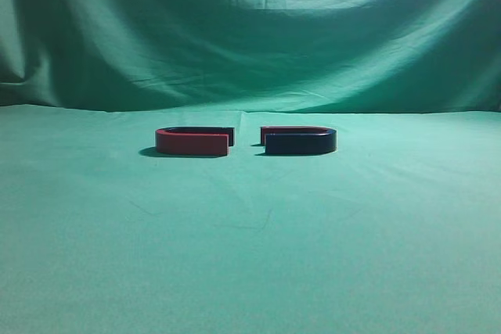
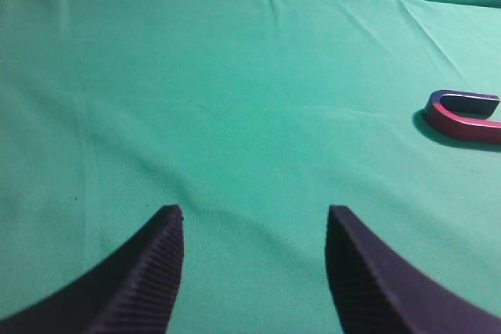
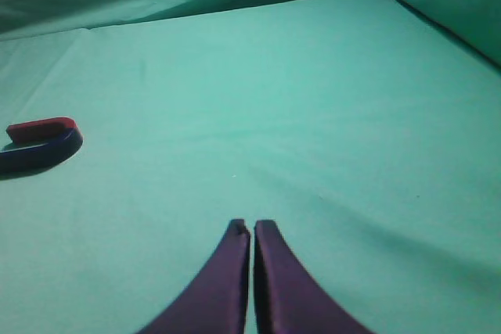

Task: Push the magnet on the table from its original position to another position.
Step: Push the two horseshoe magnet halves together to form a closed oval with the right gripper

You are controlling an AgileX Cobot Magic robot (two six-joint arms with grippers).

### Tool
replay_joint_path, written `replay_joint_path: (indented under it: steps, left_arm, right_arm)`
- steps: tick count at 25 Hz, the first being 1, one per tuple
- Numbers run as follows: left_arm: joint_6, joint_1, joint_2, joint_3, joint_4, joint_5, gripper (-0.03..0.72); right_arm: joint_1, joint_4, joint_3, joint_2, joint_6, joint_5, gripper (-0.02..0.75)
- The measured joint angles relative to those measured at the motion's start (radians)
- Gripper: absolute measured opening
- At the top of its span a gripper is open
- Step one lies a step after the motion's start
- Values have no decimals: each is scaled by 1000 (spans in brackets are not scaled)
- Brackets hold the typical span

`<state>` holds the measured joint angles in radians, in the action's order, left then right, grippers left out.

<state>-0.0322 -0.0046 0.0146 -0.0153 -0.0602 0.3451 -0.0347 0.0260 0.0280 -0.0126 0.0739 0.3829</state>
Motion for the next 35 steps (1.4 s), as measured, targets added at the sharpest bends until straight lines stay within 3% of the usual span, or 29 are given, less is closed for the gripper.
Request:
replay_joint_path:
  steps: [20, 23, 30, 35]
  left_arm:
    - [0, 0, 0, 0, 0, 0, 372]
    - [0, 0, 0, 0, 0, 0, 372]
    - [0, 0, 0, 0, 0, 0, 372]
    - [0, 0, 0, 0, 0, 0, 372]
  right_arm:
    - [0, 0, 0, 0, 0, -2, 0]
    - [0, 15, 1, 0, 0, -78, 0]
    - [0, 123, 1, 0, 75, -511, 0]
    - [0, 104, -126, 36, 62, -416, 0]
